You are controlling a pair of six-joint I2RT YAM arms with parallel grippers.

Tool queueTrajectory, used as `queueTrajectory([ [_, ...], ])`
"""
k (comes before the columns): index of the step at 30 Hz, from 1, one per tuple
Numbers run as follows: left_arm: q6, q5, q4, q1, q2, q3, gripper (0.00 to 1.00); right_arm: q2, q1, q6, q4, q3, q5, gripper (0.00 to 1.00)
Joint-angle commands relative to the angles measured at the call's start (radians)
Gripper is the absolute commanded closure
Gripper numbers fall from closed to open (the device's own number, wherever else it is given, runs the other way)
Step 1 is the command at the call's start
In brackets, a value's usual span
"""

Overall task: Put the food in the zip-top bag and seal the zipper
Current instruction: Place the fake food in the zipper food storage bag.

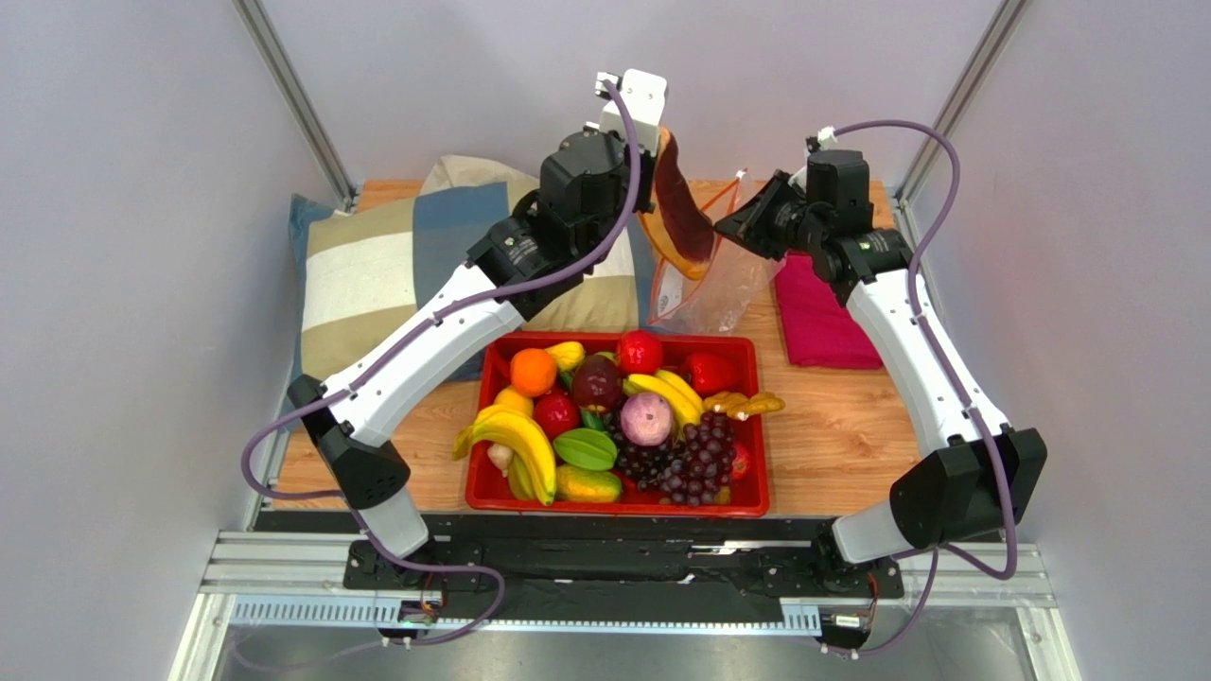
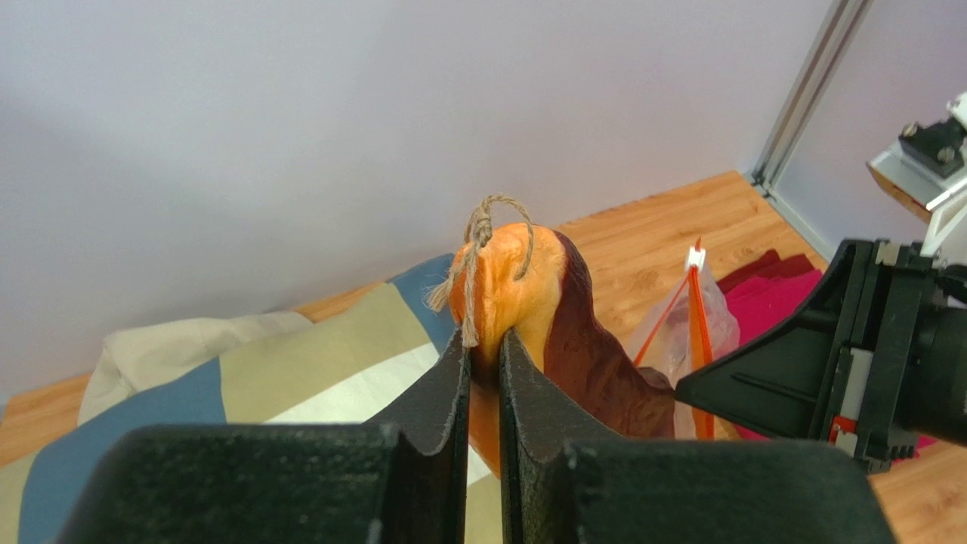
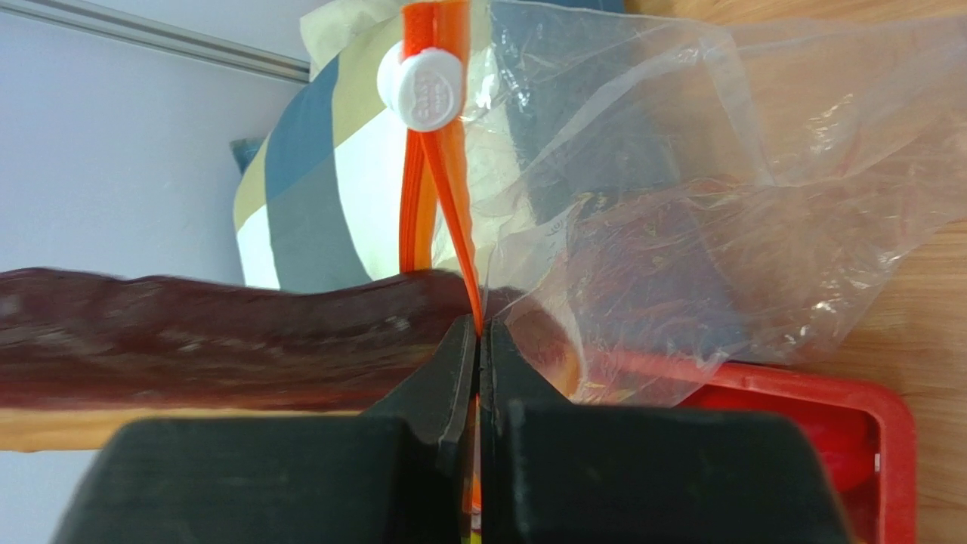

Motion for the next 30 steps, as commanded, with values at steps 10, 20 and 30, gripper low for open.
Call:
queueTrajectory([
  [10, 0.022, 0.048, 0.29, -0.075, -0.04, -0.259, 1.0, -0.002, 0.009, 0.121, 0.07, 0.028, -0.085, 1.0],
  [20, 0.017, -0.01, 0.326, -0.077, -0.004, -0.308, 1.0, -0.011, 0.009, 0.171, 0.094, 0.002, -0.142, 1.0],
  [30, -0.049, 0.0, 0.295, -0.075, 0.03, -0.293, 1.0, -0.02, 0.008, 0.237, 0.145, -0.021, -0.208, 1.0],
])
